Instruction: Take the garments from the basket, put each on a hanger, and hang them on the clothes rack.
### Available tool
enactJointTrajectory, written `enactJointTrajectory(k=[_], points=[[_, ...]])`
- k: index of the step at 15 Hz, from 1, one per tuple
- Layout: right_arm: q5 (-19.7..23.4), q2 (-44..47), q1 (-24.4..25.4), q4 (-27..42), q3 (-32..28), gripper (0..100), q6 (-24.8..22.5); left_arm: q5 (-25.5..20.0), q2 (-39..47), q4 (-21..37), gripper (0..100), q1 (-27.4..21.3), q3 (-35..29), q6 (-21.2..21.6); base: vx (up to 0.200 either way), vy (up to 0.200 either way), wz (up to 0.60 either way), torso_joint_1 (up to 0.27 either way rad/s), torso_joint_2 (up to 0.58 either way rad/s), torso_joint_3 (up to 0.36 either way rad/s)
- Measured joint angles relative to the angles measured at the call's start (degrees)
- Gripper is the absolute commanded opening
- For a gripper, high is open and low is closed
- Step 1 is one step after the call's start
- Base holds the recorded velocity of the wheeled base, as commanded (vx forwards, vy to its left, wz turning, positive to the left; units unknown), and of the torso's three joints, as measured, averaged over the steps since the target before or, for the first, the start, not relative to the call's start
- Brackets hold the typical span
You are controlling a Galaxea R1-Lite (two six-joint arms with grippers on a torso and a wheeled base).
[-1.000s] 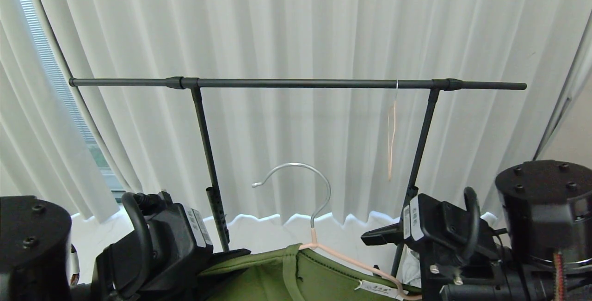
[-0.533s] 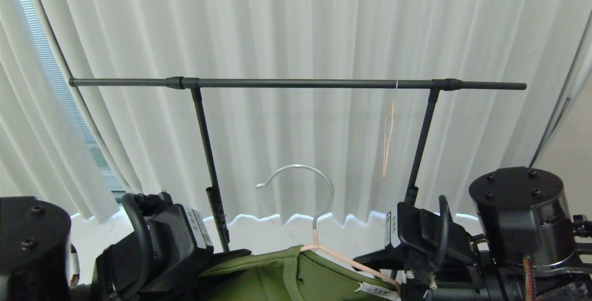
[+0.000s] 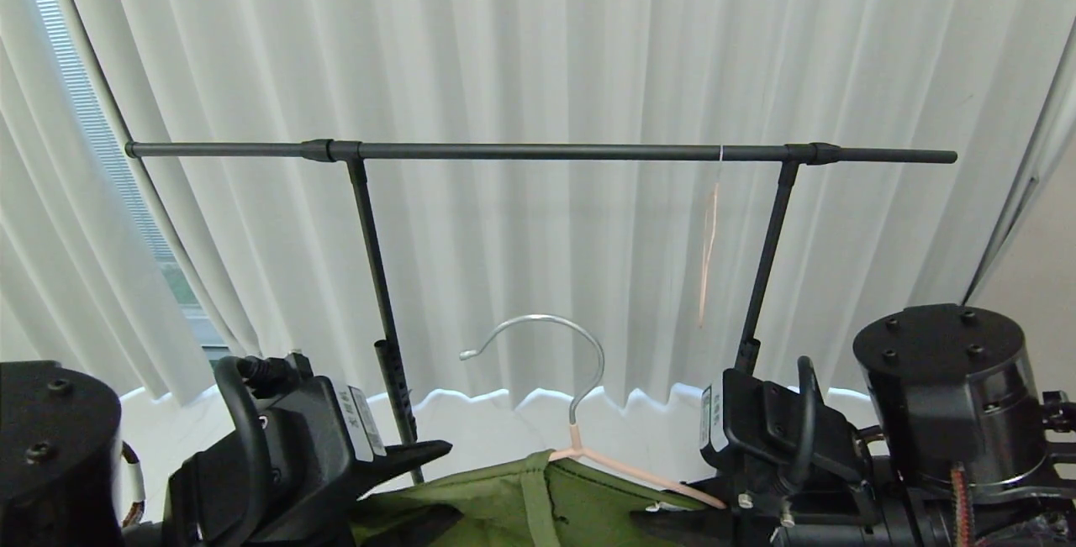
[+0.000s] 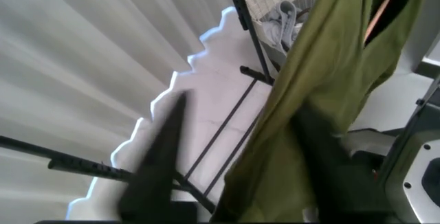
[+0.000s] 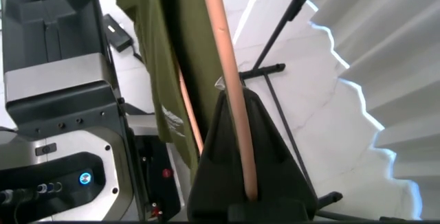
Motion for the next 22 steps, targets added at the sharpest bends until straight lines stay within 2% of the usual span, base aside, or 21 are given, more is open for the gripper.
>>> enactJointTrajectory(k=[3,6,8,11,12,17,20,21,22], points=[[-0.01,-2.12,0.0,2.27,-0.02,0,-1.29,0.06,-0.5,0.06,100,-0.02,1.38,-0.05,0.0,0.0,0.0,0.0,0.0,0.0],[-0.33,-5.68,-0.83,8.2,0.22,0,-2.39,0.15,-1.82,0.13,100,0.18,2.41,-0.49,0.0,0.0,0.0,0.0,0.0,0.0],[-0.5,-8.24,-3.11,11.03,0.41,0,-3.18,0.15,-3.58,0.11,100,0.39,3.83,-0.6,0.0,0.0,0.0,0.0,0.0,0.0],[-0.5,-10.23,-6.21,11.39,0.49,0,-4.28,0.2,-6.6,0.17,100,0.79,7.35,-0.57,0.0,0.0,0.0,0.0,0.0,0.0],[-0.5,-10.59,-6.53,11.41,0.49,0,-4.36,0.26,-7.45,0.15,100,1.95,8.7,-0.55,0.0,0.0,0.0,0.0,0.0,0.0],[-0.37,-11.91,-6.83,11.39,0.41,0,-4.85,-0.05,-9.23,0.17,100,14.03,14.43,-0.44,0.0,0.0,0.0,0.0,0.0,0.0],[-0.17,-12.11,-6.64,11.41,0.3,0,-6.77,-0.22,-7.78,0.15,100,15.79,14.8,-0.82,0.0,0.0,0.0,0.0,0.0,0.0],[-0.15,-12.14,-6.61,11.41,0.3,0,-7.09,-0.22,-7.28,0.15,0,16.04,14.87,-0.93,0.0,0.0,0.0,0.0,0.0,0.0],[-0.2,-12.19,-6.58,11.41,0.3,0,-7.18,-0.22,-6.92,0.15,0,16.12,14.88,-1.15,0.0,0.0,0.0,0.0,0.0,0.0]])
